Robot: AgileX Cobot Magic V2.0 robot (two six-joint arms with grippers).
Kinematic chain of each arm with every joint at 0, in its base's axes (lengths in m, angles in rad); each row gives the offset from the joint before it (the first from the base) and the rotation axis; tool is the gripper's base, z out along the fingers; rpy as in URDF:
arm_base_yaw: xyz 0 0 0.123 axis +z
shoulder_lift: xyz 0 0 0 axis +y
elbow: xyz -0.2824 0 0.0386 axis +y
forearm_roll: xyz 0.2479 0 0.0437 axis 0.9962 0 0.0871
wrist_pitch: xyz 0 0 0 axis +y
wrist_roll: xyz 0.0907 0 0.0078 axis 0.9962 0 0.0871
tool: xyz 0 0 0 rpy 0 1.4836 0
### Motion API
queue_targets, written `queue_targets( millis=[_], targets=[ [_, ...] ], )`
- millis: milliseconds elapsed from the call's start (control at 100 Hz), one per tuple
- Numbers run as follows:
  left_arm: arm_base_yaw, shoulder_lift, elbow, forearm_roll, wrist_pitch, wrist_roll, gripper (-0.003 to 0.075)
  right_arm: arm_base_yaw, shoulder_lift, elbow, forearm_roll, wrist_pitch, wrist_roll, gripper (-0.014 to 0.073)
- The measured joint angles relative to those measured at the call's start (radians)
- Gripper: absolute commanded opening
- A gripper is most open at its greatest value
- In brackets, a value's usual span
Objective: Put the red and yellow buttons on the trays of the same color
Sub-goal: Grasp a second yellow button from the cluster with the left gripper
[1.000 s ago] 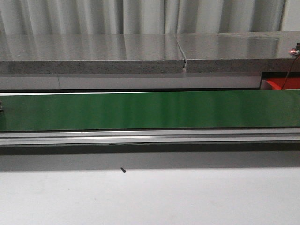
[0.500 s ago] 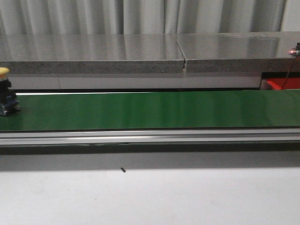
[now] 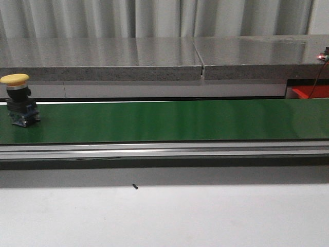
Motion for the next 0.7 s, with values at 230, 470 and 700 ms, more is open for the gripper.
queue_targets(
  millis=[230, 470, 700],
  targets=[
    [0.000, 0.000, 0.000, 0.005, -0.005, 0.011, 0.0190, 0.000, 0.000, 0.000, 0.000, 0.000, 0.000, -0.0066],
    [0.000, -0.061, 0.000, 0.072, 0.030, 0.018, 0.0191, 0.000, 0.000, 0.000, 0.000, 0.000, 0.000, -0.0066],
    [0.001, -0.230, 0.000, 0.130, 0.065, 0.090, 0.0190, 0.000, 0.000, 0.000, 0.000, 0.000, 0.000, -0.0066]
  ],
)
